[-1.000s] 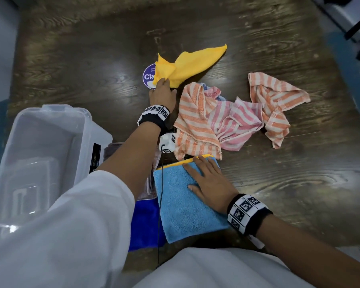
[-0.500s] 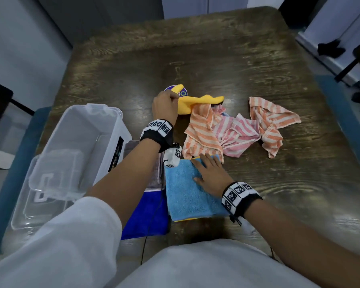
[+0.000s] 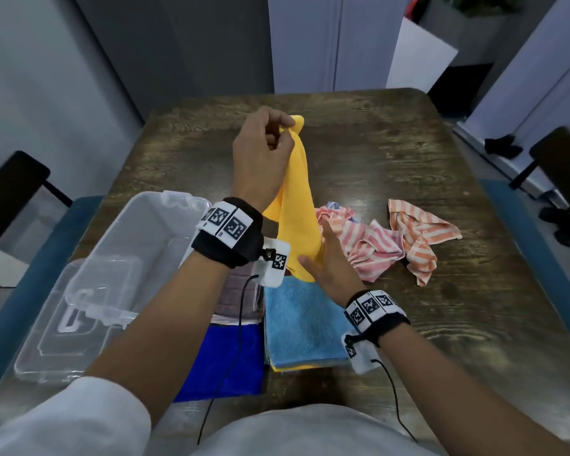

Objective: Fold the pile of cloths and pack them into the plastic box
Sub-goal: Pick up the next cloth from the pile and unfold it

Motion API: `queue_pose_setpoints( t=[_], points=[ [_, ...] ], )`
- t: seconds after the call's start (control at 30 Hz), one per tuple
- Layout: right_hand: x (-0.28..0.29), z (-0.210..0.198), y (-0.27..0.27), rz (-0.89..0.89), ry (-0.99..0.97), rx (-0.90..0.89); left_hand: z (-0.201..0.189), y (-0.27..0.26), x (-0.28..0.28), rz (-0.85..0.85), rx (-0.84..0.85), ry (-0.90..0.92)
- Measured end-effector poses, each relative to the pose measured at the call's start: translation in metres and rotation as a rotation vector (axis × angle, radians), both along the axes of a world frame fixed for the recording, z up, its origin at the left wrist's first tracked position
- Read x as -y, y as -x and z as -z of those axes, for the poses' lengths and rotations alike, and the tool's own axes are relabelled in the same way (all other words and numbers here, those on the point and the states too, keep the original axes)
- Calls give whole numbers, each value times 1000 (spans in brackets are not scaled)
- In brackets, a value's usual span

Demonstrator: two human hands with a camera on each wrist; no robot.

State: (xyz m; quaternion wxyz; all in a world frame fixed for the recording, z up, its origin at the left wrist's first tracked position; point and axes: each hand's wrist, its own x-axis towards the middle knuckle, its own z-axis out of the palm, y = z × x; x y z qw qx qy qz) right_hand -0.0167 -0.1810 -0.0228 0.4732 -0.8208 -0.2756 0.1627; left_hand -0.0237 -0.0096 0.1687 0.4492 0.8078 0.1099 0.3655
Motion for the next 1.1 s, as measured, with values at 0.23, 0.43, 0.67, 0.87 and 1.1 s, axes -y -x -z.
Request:
queue_pose_setpoints(
  t=[0.23, 0.43, 0.67, 0.87, 1.1],
  points=[
    [-17, -33, 11, 63, -96, 21, -25, 23, 15, 58, 113, 56],
    [0, -34, 8, 221, -277, -147, 3, 33, -12, -33, 15, 108],
    [21, -19, 14, 162, -86, -269, 70, 44, -23, -118, -206, 116],
    [20, -25, 20, 271, -187, -527, 124, 51, -32, -20, -635, -16],
    [12, -45, 8, 406, -404, -710, 126, 62, 6, 535, -666, -8]
  ],
)
